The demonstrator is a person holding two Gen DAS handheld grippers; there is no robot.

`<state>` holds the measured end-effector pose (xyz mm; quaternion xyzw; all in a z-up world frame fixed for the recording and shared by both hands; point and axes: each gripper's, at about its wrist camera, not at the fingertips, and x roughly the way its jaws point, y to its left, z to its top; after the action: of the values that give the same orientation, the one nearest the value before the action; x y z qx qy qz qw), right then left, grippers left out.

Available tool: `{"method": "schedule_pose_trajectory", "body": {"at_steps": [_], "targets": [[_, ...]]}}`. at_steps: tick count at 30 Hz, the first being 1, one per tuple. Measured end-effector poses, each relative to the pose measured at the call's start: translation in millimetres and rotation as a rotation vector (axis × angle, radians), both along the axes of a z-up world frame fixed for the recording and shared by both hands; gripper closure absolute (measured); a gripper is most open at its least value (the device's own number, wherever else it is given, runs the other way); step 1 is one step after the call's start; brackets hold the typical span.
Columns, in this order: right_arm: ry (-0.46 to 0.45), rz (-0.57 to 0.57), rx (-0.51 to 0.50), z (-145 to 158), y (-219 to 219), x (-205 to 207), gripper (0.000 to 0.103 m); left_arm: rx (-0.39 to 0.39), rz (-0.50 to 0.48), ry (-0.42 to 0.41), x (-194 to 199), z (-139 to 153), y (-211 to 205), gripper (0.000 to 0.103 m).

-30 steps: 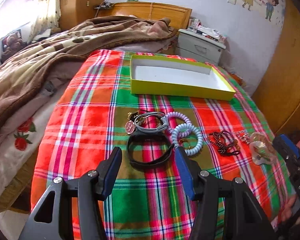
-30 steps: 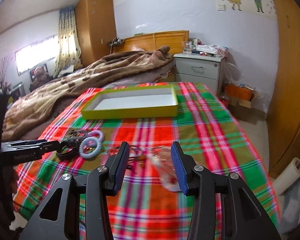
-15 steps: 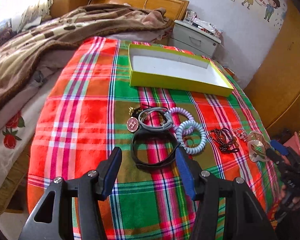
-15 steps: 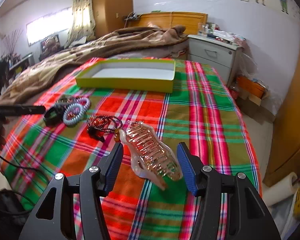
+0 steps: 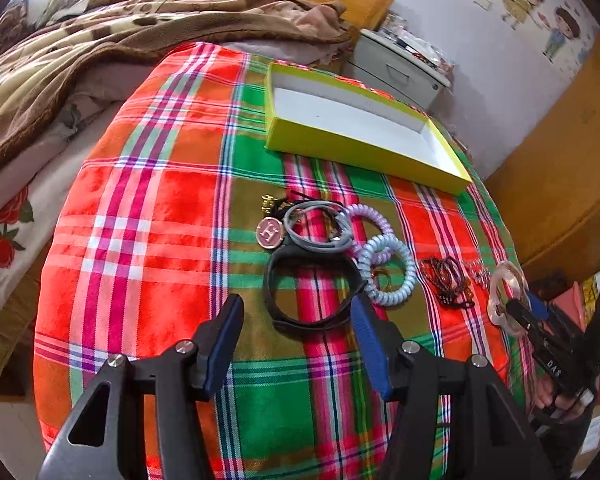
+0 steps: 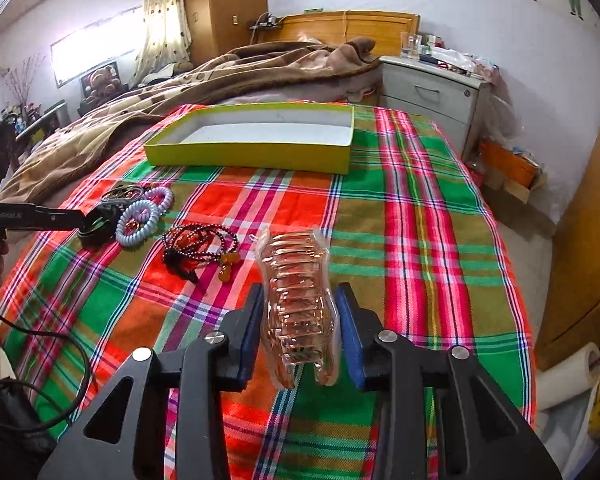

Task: Organize jewelry
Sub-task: 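Lower the right tool onto the clear hair claw clip and close it, then grasp the black watch band with the left tool while the right tool lifts the claw clip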

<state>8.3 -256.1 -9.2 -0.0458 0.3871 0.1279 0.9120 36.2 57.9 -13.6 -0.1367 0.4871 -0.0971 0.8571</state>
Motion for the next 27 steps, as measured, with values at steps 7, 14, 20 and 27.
{"method": "schedule_pose_trajectory", "body": {"at_steps": [7,14,20,27], "targets": [[-0.025,-0.02,0.031,4,0,-5,0.066,0.108,0.041,0.021,8,-4,3,0.046],[-0.046,-0.044,0.078,10,0,-8,0.066,0.2,0.003,0.012,21,-9,-6,0.052],[-0.07,-0.059,0.102,15,2,-9,0.066,0.262,-0.046,-0.01,24,-10,-17,0.061],[-0.079,-0.064,0.129,16,9,-6,0.066,0.263,-0.08,-0.022,22,-8,-24,0.09]]}}
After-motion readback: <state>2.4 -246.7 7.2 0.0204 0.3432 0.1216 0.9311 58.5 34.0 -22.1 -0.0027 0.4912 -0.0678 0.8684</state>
